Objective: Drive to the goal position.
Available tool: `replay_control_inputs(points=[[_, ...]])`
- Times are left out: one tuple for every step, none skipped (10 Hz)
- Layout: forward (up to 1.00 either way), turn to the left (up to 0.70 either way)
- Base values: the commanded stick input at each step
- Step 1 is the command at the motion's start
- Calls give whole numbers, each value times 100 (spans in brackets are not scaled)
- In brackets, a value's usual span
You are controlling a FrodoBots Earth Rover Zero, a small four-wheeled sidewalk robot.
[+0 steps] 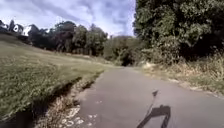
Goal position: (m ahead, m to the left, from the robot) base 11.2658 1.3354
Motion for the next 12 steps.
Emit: replay_control_inputs(points=[[70, 0], [70, 0], [70, 0], [70, 0], [70, 2], [70, 2], [70, 2], [70, 2], [70, 2], [70, 2], [70, 2], [70, 3]])
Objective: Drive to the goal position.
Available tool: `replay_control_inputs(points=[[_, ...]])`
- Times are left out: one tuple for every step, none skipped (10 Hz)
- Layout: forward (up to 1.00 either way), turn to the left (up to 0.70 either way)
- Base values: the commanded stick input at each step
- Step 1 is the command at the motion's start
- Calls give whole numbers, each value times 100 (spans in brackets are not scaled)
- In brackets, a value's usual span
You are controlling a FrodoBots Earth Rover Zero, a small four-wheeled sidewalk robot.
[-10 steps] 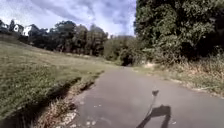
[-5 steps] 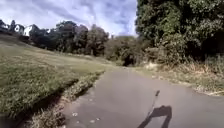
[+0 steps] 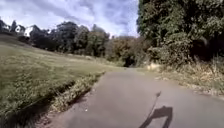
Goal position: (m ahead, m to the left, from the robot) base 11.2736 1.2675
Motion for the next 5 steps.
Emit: replay_control_inputs(points=[[70, 3], [70, 3], [70, 4], [70, 5], [70, 7]])
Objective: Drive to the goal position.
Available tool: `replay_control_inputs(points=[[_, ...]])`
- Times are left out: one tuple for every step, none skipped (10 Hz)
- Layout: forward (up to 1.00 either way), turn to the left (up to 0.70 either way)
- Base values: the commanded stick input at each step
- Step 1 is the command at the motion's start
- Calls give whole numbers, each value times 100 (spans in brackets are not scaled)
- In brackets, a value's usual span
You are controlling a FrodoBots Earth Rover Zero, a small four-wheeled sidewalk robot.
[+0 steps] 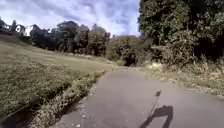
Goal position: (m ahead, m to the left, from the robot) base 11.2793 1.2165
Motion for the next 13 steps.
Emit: replay_control_inputs(points=[[70, 7], [70, 3], [70, 2], [70, 0], [70, 0], [70, 0], [70, 0], [70, 0], [70, 0], [70, 0], [70, -4], [70, -4], [70, -4]])
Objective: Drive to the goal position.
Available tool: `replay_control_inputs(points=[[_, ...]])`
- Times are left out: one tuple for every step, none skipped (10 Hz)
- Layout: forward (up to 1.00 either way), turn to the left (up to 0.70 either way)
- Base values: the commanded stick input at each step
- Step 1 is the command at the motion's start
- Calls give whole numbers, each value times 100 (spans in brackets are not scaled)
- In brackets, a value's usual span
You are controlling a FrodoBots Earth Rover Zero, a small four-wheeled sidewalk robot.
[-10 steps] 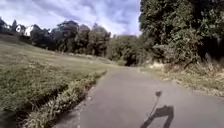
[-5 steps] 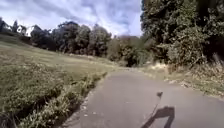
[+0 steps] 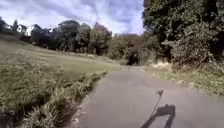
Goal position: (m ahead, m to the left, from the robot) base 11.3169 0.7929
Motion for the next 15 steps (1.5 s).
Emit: replay_control_inputs(points=[[70, -4], [70, -3], [70, -1], [70, -1], [70, 0], [70, 0], [70, 0], [70, 0], [70, 0], [70, 0], [70, 0], [70, -6], [70, -14], [70, -24], [70, -22]])
